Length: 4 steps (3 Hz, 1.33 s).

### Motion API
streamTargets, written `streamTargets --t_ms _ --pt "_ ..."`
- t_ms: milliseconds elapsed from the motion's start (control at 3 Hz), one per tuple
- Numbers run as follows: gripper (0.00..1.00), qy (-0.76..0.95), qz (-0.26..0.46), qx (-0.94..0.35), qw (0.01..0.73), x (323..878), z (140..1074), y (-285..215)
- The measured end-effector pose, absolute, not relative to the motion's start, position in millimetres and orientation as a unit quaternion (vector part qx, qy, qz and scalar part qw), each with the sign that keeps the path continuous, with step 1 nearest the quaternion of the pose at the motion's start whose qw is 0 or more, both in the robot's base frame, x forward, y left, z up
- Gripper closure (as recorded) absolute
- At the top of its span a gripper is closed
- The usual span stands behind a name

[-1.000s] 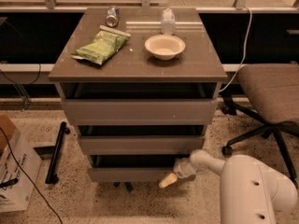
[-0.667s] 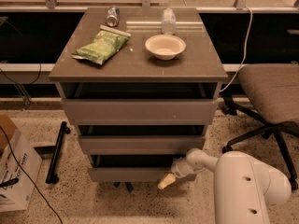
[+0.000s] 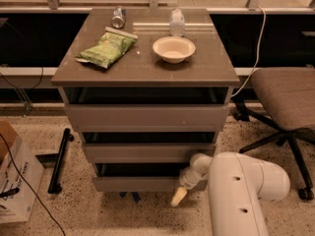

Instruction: Open bottom drawer

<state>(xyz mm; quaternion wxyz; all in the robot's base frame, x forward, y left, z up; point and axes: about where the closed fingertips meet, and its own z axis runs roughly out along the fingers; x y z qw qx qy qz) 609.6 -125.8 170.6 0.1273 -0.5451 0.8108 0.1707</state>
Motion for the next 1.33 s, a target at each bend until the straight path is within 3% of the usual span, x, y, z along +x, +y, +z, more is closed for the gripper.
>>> streamTargets --t_ms 333,1000,1333 --pt "0.16 0.802 0.166 -0.568 0.077 590.2 164.3 -140.1" --pt "0.62 0.802 0.166 -0.568 0.077 590.2 169.0 -140.1" --pt "0.67 0.803 0.166 -0.568 0.077 590.1 169.0 -140.1"
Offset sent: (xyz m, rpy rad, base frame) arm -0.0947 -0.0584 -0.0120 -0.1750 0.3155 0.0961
